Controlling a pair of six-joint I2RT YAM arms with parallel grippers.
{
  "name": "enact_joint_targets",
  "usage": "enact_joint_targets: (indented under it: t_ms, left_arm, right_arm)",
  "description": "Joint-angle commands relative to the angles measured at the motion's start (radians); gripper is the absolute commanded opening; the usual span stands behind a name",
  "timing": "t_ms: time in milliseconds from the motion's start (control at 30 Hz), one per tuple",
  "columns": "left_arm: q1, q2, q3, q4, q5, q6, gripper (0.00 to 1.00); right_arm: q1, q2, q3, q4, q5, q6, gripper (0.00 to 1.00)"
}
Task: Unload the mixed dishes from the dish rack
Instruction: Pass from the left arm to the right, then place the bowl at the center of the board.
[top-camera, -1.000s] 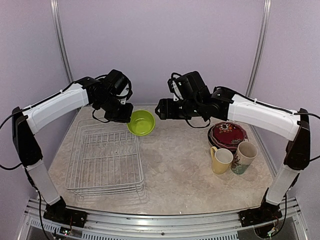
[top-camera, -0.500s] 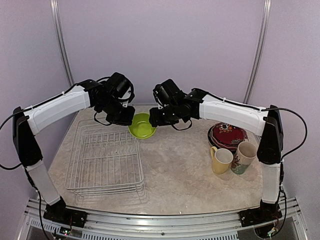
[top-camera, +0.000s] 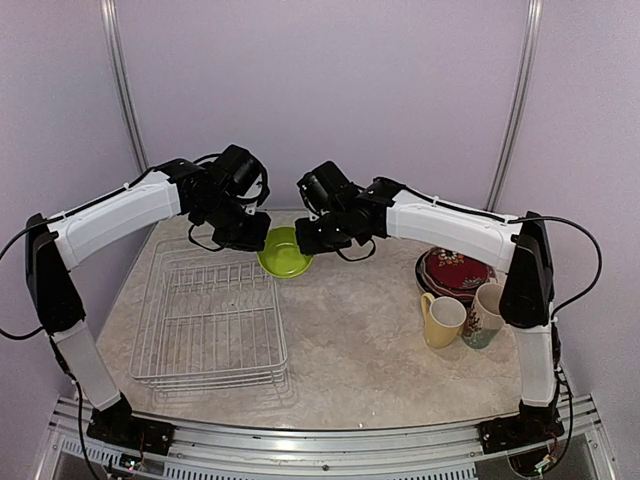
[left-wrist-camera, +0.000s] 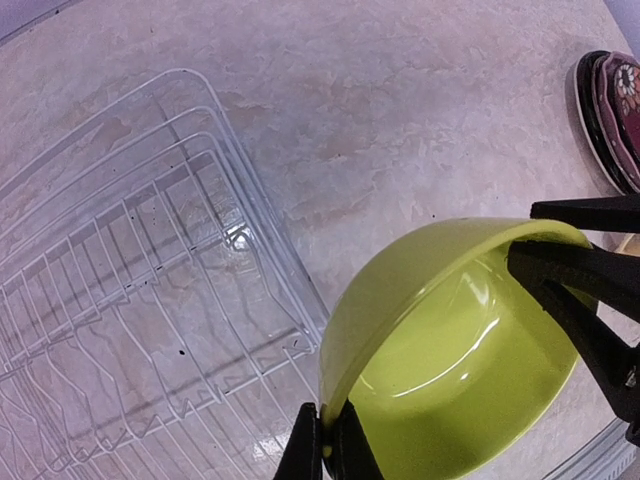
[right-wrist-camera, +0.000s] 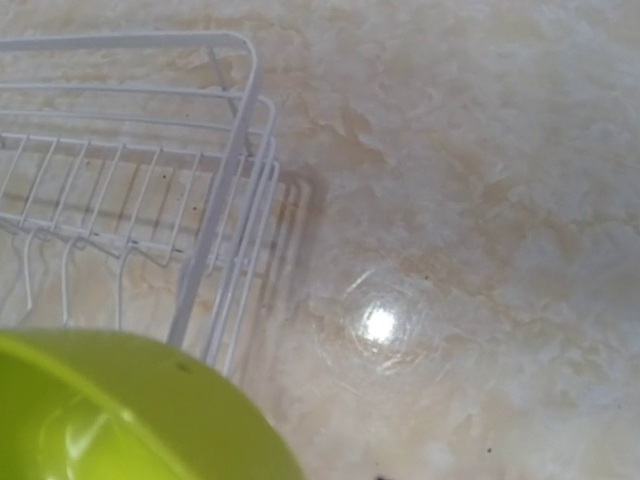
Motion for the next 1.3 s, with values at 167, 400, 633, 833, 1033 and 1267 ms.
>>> enact_joint_targets:
  t_ms: [167, 400, 633, 833, 1033, 1267]
  left_arm:
    - [-0.021, -0.011, 0.004, 0.015, 0.024, -0.005, 0.00]
    - [-0.021, -0.020, -0.006, 0.023, 0.024, -0.002, 0.11]
    - [-0.021, -0.067, -0.044, 0.069, 0.044, 0.003, 0.35]
    - [-0.020, -0.105, -0.063, 0.091, 0.040, 0.009, 0.42]
    - [-0.021, -0.122, -0.068, 0.096, 0.042, 0.011, 0.46]
    - [-0.020, -0.141, -0.079, 0.109, 0.046, 0.014, 0.47]
  right_arm:
    - [0.008, 0.033, 0.034, -0.047, 0.017, -0.006, 0.00]
    - [0.001, 0.013, -0.002, -0.038, 0.027, 0.008, 0.00]
    - [-0.016, -0.040, -0.089, -0.006, 0.033, 0.027, 0.00]
    - [-0.050, -0.107, -0.218, 0.035, 0.017, 0.048, 0.00]
    - [-0.117, -0.225, -0.424, 0.096, 0.007, 0.078, 0.00]
    - [-0.220, -0.345, -0.650, 0.178, -0.043, 0.103, 0.00]
